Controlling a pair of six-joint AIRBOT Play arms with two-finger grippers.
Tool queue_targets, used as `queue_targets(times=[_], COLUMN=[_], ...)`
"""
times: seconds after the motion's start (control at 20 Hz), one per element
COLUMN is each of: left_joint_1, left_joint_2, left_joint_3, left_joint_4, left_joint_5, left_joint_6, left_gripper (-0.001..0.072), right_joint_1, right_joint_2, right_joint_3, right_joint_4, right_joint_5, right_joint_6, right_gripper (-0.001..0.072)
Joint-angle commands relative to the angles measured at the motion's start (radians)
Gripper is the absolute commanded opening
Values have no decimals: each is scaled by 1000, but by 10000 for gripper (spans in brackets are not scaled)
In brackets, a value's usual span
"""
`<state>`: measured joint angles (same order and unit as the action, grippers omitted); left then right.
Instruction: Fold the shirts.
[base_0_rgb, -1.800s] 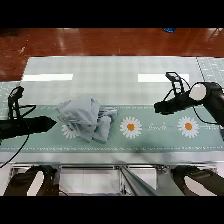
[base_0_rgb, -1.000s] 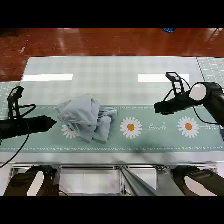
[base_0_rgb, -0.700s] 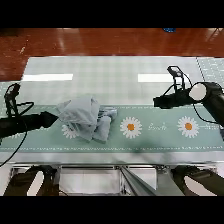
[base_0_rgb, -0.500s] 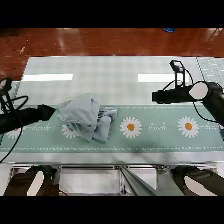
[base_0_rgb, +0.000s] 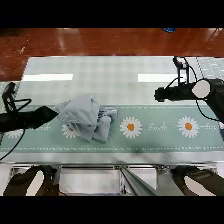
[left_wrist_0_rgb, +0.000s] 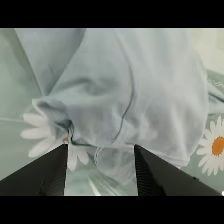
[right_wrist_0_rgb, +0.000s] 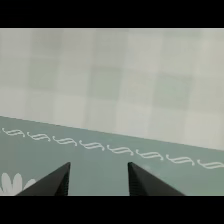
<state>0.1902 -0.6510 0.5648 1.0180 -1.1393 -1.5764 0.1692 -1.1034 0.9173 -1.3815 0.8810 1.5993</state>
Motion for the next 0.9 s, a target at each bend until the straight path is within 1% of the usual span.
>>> queue_targets(times=[0.0, 0.15, 0.3, 0.4, 0.45, 0.5, 0.65, 0.7, 0.85], left_joint_1=[3, 48, 161, 256, 301, 328, 328, 313, 299], left_joint_2=[-60, -161, -218, -255, -269, -286, -362, -394, -468], left_joint_3=[-88, -84, -84, -68, -55, -48, -48, -48, -48], left_joint_4=[-174, -264, -277, -293, -294, -294, -331, -372, -529], left_joint_5=[53, 44, 35, -35, -64, -68, -76, -76, 4], left_joint_6=[24, 102, 169, 258, 283, 291, 315, 346, 406], left_gripper=[509, 509, 510, 509, 509, 510, 509, 509, 509], right_joint_1=[0, 0, 0, 0, 0, 0, 0, 0, 3], right_joint_2=[20, 20, 20, 20, 20, 20, 19, 19, 19], right_joint_3=[-48, -93, -120, -121, -121, -121, -121, -121, -121], right_joint_4=[69, 93, 93, 93, 93, 94, 132, 153, 177], right_joint_5=[-18, -6, 15, 26, 28, 27, -1, -7, 3], right_joint_6=[13, 12, 10, 9, 9, 9, 10, 9, 2], right_gripper=[418, 417, 416, 416, 416, 416, 416, 415, 411])
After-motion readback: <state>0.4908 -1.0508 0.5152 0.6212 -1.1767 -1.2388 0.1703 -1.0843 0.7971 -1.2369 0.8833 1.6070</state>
